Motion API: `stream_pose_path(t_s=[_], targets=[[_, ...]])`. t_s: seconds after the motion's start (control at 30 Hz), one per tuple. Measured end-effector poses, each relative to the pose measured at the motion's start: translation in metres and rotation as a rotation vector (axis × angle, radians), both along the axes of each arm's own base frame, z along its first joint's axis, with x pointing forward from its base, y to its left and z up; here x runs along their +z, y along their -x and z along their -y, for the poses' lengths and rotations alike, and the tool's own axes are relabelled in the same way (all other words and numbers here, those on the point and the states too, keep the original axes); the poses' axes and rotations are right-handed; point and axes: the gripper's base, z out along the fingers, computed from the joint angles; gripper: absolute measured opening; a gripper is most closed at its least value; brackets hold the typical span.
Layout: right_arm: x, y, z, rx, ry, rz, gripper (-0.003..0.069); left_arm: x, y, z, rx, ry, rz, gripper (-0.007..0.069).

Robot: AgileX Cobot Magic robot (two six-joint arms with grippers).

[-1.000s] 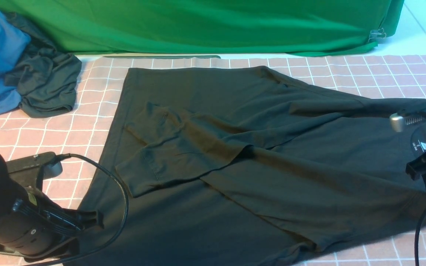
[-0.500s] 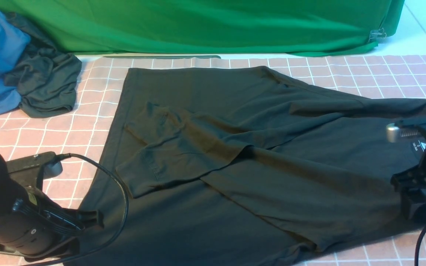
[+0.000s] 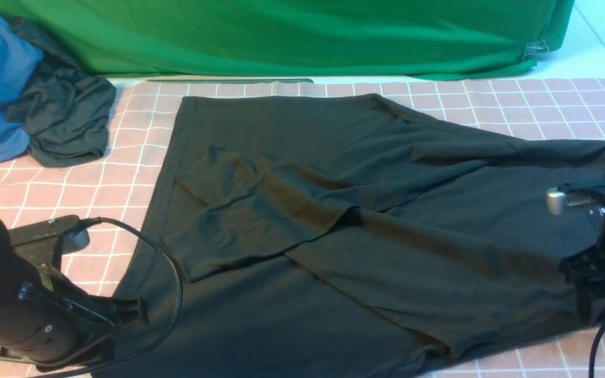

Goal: Fold a long-sleeved shirt over a pink coffee tablecloth.
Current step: 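Grasp the near edge of the shirt at its hem and shoulder corners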

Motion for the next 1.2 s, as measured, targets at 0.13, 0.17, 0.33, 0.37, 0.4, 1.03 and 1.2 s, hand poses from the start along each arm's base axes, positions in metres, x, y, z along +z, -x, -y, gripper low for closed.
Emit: stream_pose_path(t_s=[0.13, 0.17, 0.33, 0.37, 0.4, 1.03, 1.2], targets=[[0.039, 0.014, -0.009, 0.045, -0.072, 0.106, 0.0575, 0.0, 0.0, 0.0, 0.0, 0.001, 0.001, 0.0032], [0.052, 0.02, -0.018, 0.096, -0.112, 0.157, 0.0575, 0.0, 0.0, 0.0, 0.0, 0.001, 0.001, 0.0032], [0.062, 0.038, -0.065, 0.365, -0.192, 0.254, 0.0575, 0.0, -0.001, 0.0, 0.0, 0.003, 0.012, 0.0032], [0.058, 0.043, -0.08, 0.46, -0.195, 0.265, 0.0575, 0.0, -0.002, 0.0, 0.0, 0.004, 0.019, 0.0032], [0.057, 0.043, -0.082, 0.474, -0.194, 0.265, 0.0575, 0.0, -0.002, 0.0, -0.001, 0.004, 0.019, 0.0032], [-0.025, 0.036, -0.128, 0.834, -0.076, 0.122, 0.0575, 0.001, -0.002, 0.002, 0.009, 0.027, 0.023, 0.0032], [-0.027, 0.034, -0.129, 0.836, -0.074, 0.126, 0.0539, 0.001, -0.002, 0.002, 0.01, 0.029, 0.022, 0.0032]])
